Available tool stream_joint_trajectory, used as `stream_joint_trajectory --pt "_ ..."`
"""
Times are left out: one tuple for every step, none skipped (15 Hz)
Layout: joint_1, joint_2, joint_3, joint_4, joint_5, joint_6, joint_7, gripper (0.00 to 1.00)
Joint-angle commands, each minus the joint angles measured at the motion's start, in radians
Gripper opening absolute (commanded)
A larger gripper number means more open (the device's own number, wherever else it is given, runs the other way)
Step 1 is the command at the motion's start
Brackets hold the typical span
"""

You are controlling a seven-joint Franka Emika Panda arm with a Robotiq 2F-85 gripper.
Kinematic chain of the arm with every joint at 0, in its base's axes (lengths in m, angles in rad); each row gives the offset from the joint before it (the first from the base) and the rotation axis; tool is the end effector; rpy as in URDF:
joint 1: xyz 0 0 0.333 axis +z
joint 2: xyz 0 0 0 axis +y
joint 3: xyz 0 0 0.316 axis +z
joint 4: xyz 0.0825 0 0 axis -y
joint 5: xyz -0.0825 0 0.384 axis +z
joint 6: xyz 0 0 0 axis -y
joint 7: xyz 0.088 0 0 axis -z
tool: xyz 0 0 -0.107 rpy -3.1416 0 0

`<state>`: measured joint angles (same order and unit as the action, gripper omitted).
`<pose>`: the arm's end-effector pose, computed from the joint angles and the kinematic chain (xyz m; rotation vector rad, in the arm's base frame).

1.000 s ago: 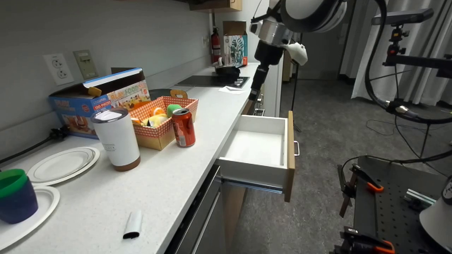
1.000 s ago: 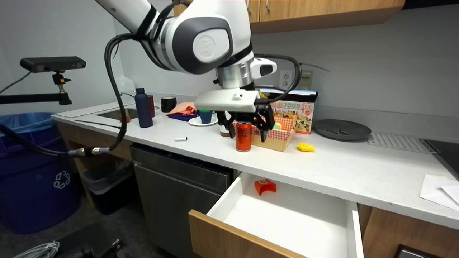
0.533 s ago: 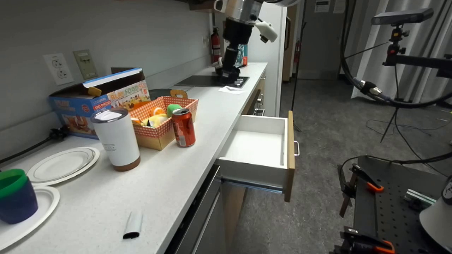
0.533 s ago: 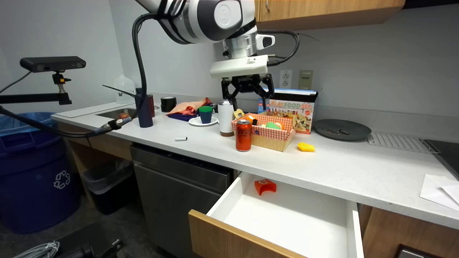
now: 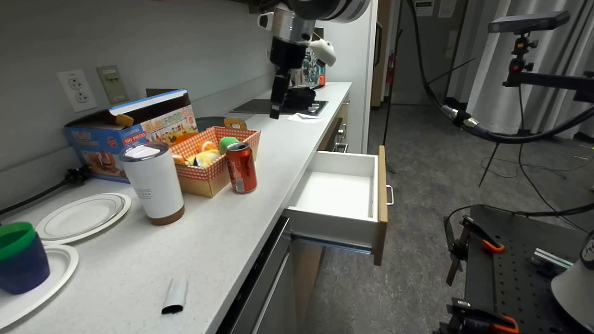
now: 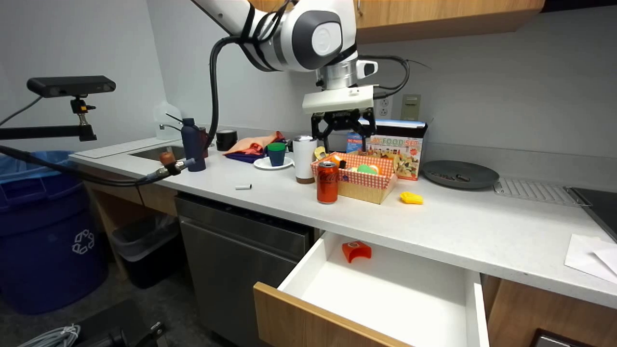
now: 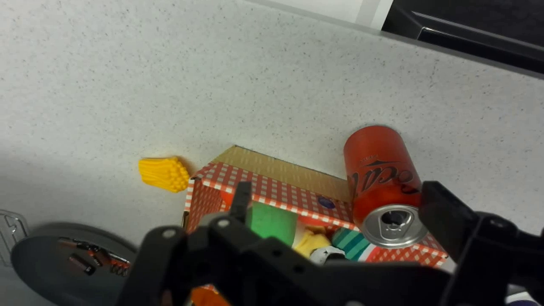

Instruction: Put the green object in the drawer and then close it

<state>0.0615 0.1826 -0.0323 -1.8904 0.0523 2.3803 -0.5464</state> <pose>0.6307 0.0199 0.4409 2.9487 0.8236 0.4727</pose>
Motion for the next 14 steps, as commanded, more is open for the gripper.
stream_joint_trajectory --pt "-0.033 0.0 0.036 0.004 -0.011 -0.003 0.008 1.0" --pt "-0.036 0.007 0.04 0.015 -0.005 0.003 0.002 1.0" --pt "-0.038 0.021 0.045 0.033 -0.005 0.005 -0.005 1.0" --pt "-0.041 0.038 0.052 0.056 -0.001 0.005 -0.009 1.0" --pt "-0.043 0.051 0.058 0.072 -0.001 0.009 -0.011 1.0" --pt "-0.047 0.076 0.064 0.093 0.004 0.017 -0.017 1.0" --pt "-0.052 0.103 0.069 0.112 0.003 0.033 -0.024 1.0" --pt "-0.055 0.125 0.075 0.13 0.002 0.046 -0.025 1.0" --pt "-0.058 0.152 0.079 0.148 -0.003 0.064 -0.024 1.0" --pt "-0.063 0.179 0.084 0.164 -0.004 0.088 -0.023 1.0" --pt "-0.067 0.208 0.089 0.181 -0.005 0.112 -0.022 1.0" --pt "-0.073 0.238 0.096 0.201 -0.004 0.138 -0.021 1.0" --pt "-0.078 0.264 0.104 0.22 -0.005 0.156 -0.018 1.0" --pt "-0.083 0.289 0.115 0.244 -0.005 0.169 -0.017 1.0"
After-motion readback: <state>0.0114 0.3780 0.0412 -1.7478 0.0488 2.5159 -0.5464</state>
